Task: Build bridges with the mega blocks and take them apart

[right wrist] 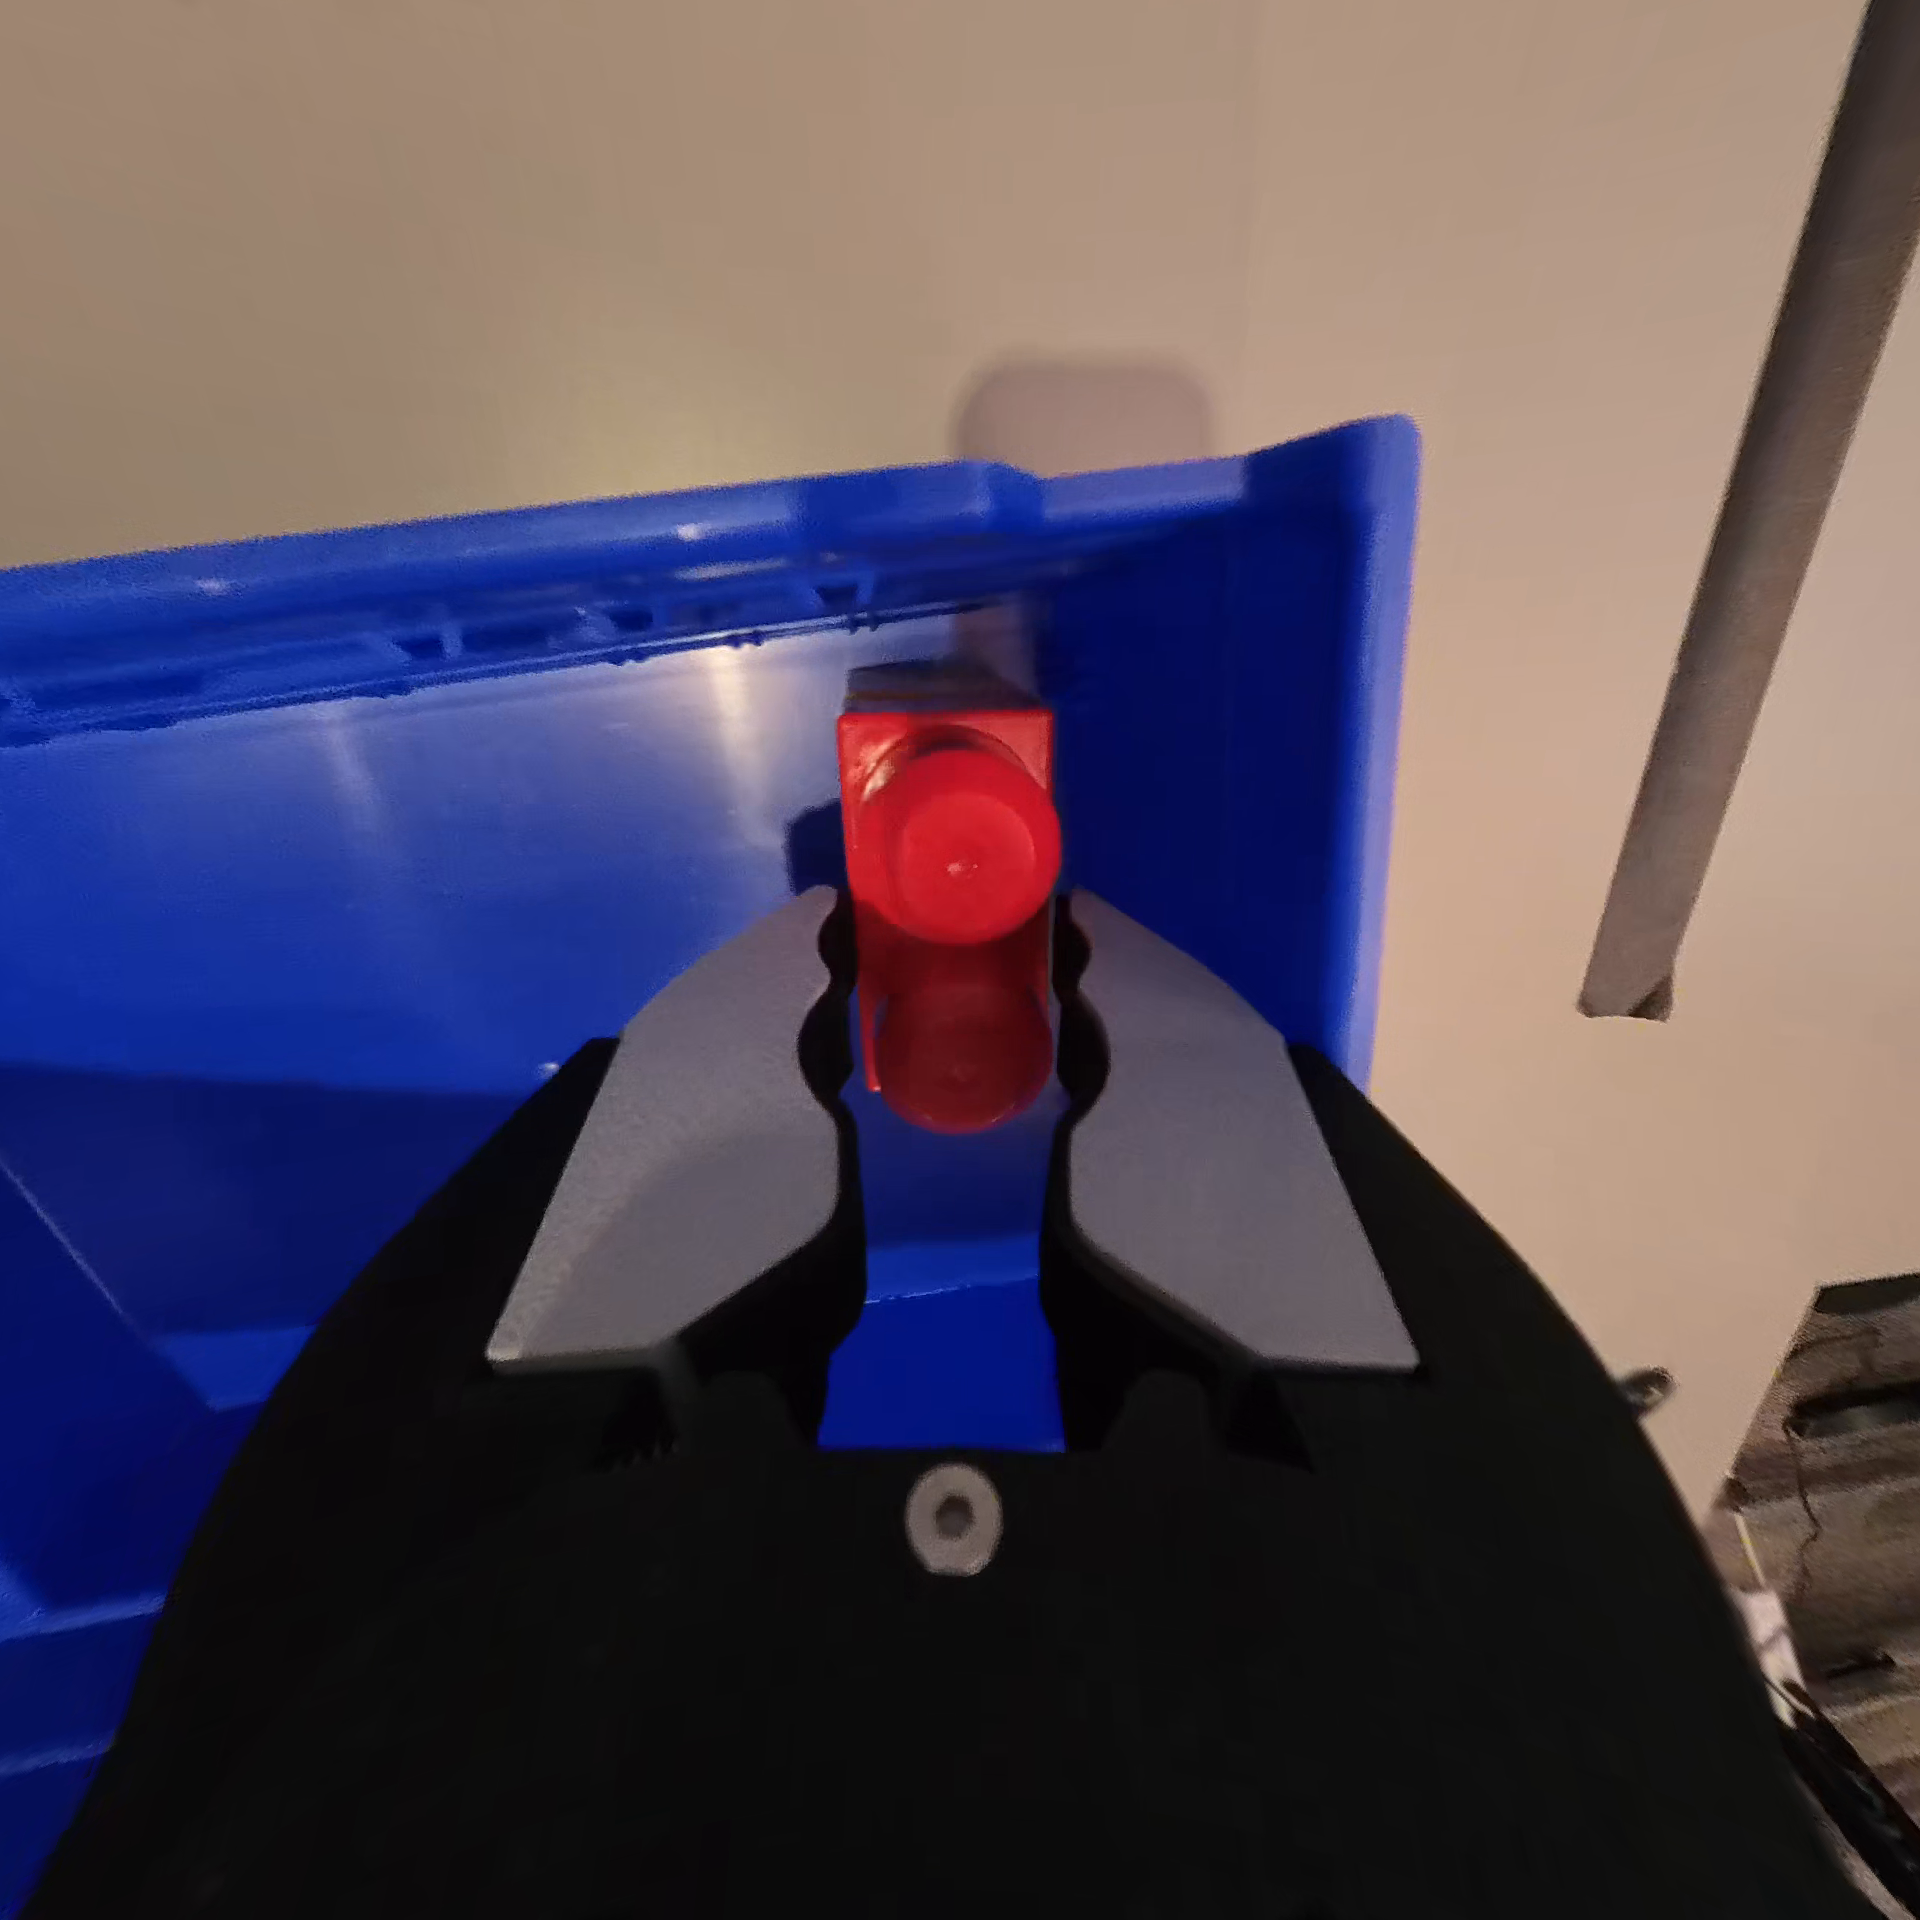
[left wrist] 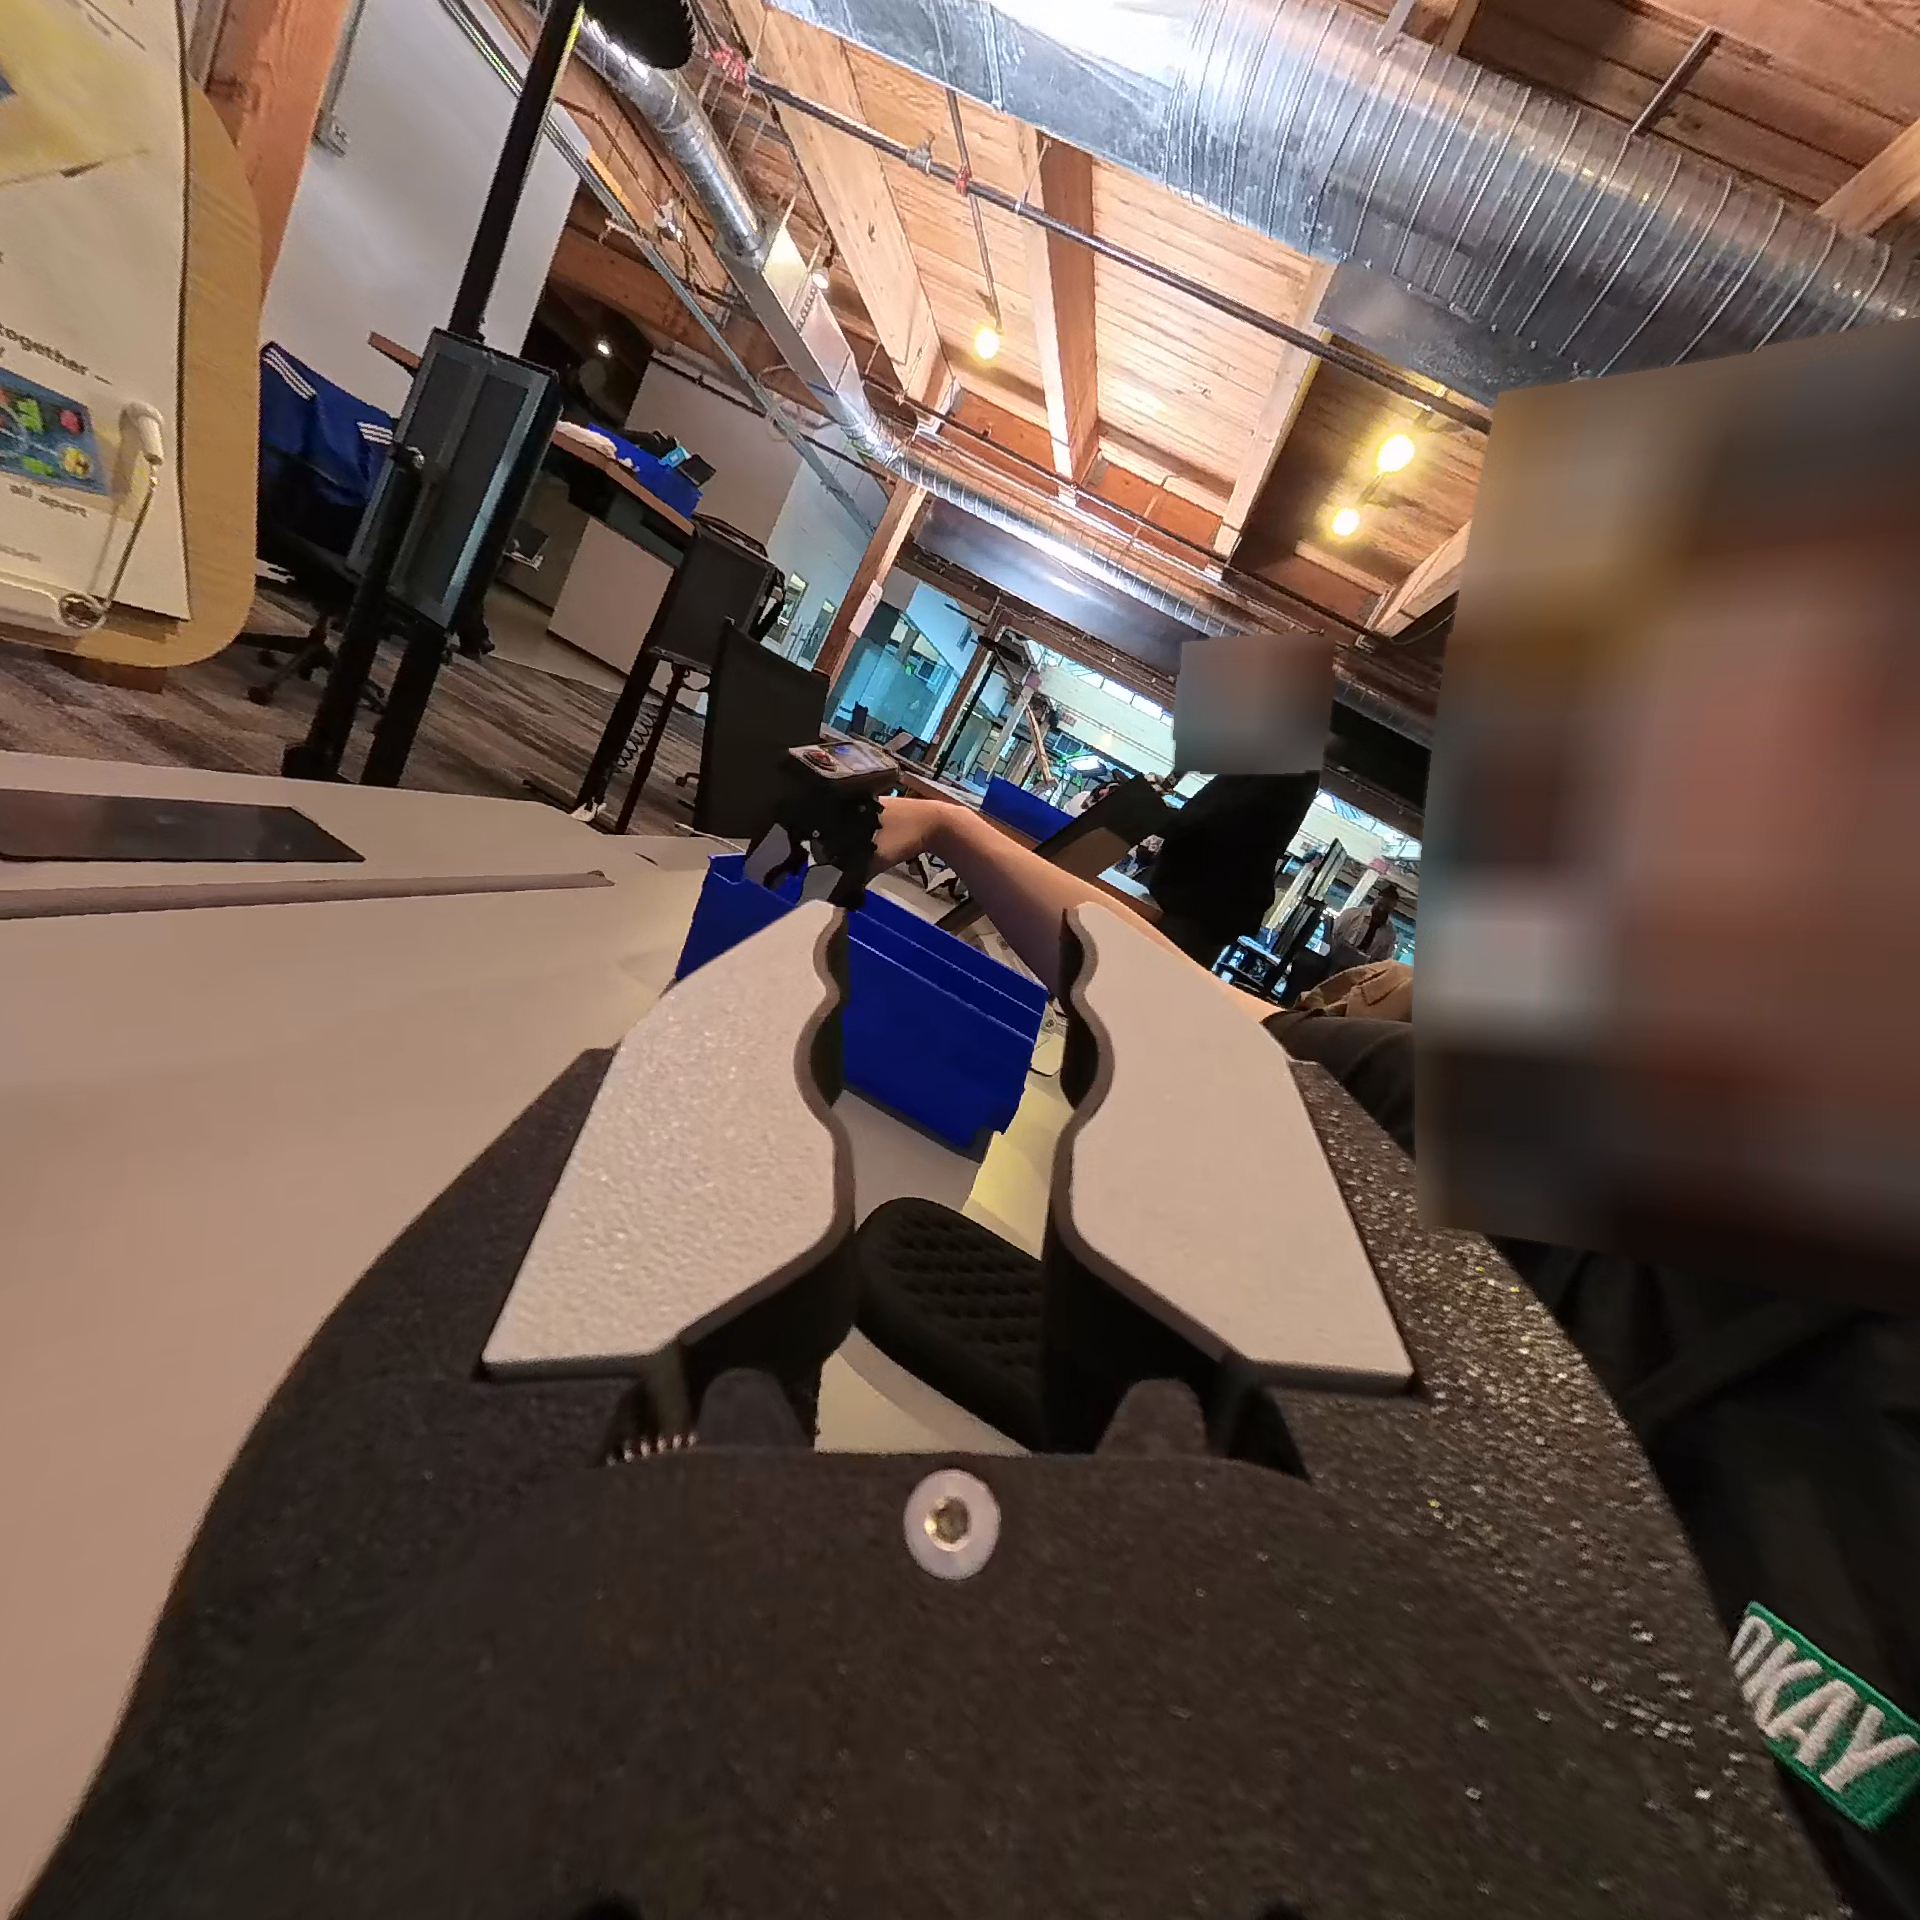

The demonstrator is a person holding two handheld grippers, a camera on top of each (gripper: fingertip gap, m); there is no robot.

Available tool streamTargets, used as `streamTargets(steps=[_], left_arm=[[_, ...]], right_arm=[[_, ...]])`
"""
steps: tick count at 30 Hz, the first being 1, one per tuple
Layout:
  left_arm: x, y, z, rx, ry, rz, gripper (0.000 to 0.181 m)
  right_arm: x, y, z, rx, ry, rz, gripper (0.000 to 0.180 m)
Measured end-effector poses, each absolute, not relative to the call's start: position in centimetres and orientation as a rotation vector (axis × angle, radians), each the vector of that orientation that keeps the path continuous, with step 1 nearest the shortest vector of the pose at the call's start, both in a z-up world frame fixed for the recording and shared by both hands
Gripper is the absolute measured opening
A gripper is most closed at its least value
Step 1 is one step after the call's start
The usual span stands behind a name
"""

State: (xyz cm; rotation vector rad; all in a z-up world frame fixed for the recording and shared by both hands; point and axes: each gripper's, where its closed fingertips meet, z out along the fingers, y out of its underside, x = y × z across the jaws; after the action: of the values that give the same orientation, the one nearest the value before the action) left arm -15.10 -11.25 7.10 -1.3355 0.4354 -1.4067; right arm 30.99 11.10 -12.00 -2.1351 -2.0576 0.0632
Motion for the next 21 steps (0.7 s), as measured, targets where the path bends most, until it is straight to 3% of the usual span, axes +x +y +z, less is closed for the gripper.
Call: streamTargets(steps=[7,12,17,18,21], left_arm=[[-16.8,-12.1,7.3,-1.335,0.441,-1.349,0.042],[-19.0,-10.7,5.6,-1.459,0.471,-1.068,0.048],[-21.9,-6.9,4.3,-1.602,0.459,-0.804,0.049],[-22.7,-5.9,4.2,-1.630,0.446,-0.730,0.049],[-25.9,-3.0,4.1,-1.677,0.362,-0.440,0.048]], right_arm=[[31.3,10.5,-6.9,-2.064,-1.960,-0.106,0.049],[28.5,10.1,2.2,-1.895,-1.639,-0.198,0.044],[20.3,8.4,11.6,-1.564,-1.218,-0.065,0.056],[18.5,7.7,12.7,-1.520,-1.159,-0.023,0.051],[13.1,6.4,14.6,-1.458,-0.961,0.099,0.072]])
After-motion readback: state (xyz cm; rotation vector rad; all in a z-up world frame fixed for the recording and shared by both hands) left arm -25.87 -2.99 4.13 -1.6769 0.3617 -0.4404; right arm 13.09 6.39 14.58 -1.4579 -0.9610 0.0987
